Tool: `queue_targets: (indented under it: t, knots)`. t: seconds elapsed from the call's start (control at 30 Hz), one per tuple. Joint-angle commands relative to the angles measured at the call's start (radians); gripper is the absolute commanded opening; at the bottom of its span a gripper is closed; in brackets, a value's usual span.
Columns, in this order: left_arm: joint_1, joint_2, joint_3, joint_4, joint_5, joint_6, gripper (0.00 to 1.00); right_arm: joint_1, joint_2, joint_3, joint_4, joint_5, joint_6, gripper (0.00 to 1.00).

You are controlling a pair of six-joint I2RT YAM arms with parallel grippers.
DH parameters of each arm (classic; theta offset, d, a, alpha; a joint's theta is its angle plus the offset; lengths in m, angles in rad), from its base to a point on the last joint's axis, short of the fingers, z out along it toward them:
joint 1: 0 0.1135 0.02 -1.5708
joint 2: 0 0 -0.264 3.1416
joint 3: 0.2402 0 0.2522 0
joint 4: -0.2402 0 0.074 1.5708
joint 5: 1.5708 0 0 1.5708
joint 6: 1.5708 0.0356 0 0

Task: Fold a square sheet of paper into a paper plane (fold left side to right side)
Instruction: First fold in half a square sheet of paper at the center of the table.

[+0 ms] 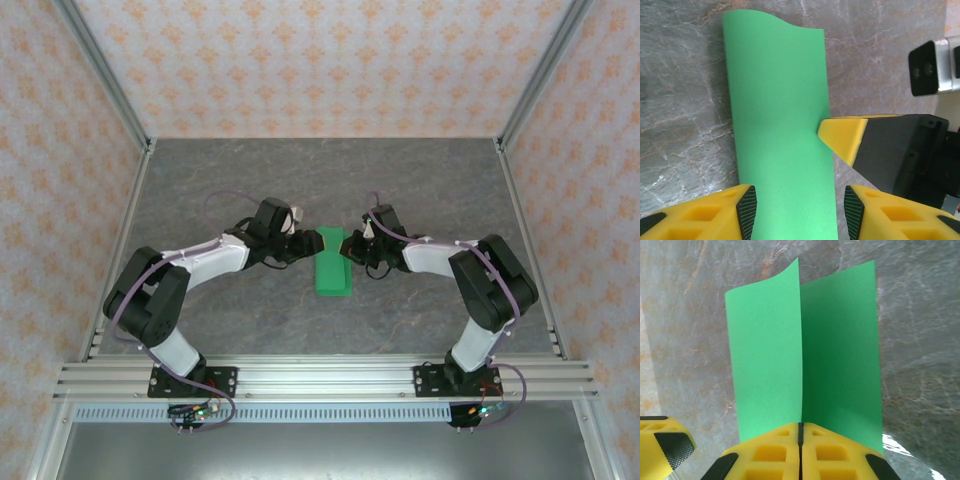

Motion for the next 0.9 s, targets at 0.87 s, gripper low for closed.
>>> queue_targets:
  t: [0.87]
  knots:
    - [-0.086, 0.234, 0.194, -0.206, -0.155, 0.034, 0.47, 0.004, -0.085, 0.029, -0.142, 0.162, -0.090, 0.36]
